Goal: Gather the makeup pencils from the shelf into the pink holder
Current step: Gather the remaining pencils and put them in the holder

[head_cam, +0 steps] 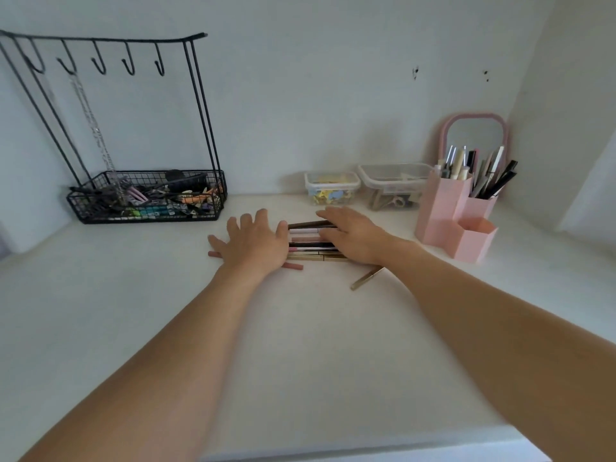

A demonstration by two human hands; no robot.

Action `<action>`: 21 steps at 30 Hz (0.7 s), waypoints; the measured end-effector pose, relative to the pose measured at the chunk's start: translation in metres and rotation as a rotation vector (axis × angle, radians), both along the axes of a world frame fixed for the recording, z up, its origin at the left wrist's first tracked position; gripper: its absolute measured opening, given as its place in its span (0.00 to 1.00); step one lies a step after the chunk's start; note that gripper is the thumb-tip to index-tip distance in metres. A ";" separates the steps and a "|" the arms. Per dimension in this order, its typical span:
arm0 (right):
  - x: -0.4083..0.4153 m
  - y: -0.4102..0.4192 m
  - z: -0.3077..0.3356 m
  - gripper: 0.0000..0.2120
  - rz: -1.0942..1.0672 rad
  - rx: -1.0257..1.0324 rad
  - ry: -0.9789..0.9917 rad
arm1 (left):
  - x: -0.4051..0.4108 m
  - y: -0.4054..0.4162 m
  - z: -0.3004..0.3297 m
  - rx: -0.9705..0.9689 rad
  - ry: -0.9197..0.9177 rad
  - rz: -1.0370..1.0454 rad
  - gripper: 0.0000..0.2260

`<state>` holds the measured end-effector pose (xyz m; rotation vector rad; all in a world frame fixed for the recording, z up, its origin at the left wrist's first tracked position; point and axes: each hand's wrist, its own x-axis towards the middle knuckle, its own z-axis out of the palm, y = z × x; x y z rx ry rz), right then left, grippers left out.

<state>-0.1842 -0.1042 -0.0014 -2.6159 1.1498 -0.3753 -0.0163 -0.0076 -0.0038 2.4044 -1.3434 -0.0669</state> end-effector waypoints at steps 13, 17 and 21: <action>-0.009 0.011 0.002 0.10 0.062 -0.027 -0.208 | -0.019 -0.006 -0.010 0.030 -0.063 -0.208 0.25; -0.015 0.017 0.017 0.07 0.073 -0.091 -0.329 | -0.022 -0.007 -0.014 -0.002 -0.066 -0.167 0.25; -0.022 0.037 0.038 0.08 0.173 0.015 -0.256 | -0.021 -0.010 -0.009 -0.206 0.107 -0.095 0.25</action>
